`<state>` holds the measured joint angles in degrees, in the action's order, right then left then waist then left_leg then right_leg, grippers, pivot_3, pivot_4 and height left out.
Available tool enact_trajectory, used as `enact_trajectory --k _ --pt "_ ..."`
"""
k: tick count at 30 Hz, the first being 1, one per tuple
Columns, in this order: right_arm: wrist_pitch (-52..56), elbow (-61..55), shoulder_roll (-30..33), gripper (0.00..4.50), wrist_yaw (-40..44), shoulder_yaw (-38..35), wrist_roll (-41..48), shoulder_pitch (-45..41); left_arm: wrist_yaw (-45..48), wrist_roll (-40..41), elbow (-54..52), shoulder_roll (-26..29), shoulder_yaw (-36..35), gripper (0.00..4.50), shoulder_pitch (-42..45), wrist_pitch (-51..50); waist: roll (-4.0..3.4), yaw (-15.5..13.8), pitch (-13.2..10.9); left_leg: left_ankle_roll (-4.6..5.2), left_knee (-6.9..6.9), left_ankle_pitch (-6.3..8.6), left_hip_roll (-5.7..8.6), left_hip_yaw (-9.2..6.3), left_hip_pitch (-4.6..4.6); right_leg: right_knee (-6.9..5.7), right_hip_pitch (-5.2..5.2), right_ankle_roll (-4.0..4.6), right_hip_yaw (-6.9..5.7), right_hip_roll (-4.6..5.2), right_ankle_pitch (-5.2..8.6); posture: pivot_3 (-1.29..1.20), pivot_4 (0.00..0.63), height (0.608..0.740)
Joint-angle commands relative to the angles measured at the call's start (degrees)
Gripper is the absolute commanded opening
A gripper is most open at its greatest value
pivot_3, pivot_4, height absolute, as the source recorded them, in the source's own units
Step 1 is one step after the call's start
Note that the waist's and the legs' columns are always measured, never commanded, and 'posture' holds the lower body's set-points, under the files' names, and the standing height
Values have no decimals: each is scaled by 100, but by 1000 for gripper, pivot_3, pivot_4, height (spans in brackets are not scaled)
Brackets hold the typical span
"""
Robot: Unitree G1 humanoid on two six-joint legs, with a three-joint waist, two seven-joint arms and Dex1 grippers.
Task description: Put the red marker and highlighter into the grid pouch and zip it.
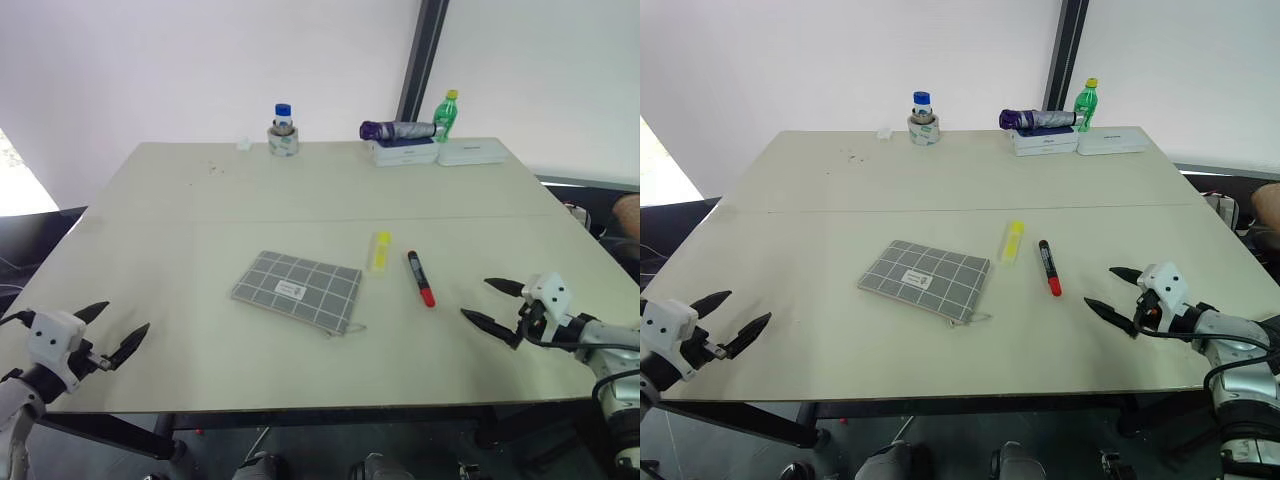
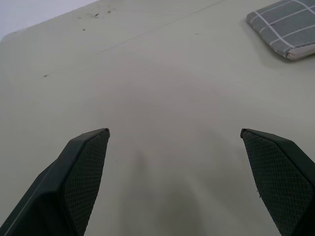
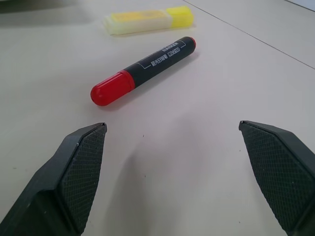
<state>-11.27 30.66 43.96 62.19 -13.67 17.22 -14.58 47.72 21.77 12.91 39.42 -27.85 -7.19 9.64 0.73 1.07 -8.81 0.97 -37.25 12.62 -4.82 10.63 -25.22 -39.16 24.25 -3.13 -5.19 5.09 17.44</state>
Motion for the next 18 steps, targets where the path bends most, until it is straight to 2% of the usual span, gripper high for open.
enact_trajectory --k 1,18 --pt "-134 7 21 4472 27 -53 21 -92 -8 -25 -167 110 -103 4500 9 142 0 0 0 0 0 0 0 0 0 0 0 0 0 0 0 0 150 738" --pt "-46 -120 -82 4472 -34 -24 54 -139 -55 -116 -333 106 12 4500 232 332 0 3 0 0 1 0 0 0 0 0 0 0 0 1 0 0 150 738"
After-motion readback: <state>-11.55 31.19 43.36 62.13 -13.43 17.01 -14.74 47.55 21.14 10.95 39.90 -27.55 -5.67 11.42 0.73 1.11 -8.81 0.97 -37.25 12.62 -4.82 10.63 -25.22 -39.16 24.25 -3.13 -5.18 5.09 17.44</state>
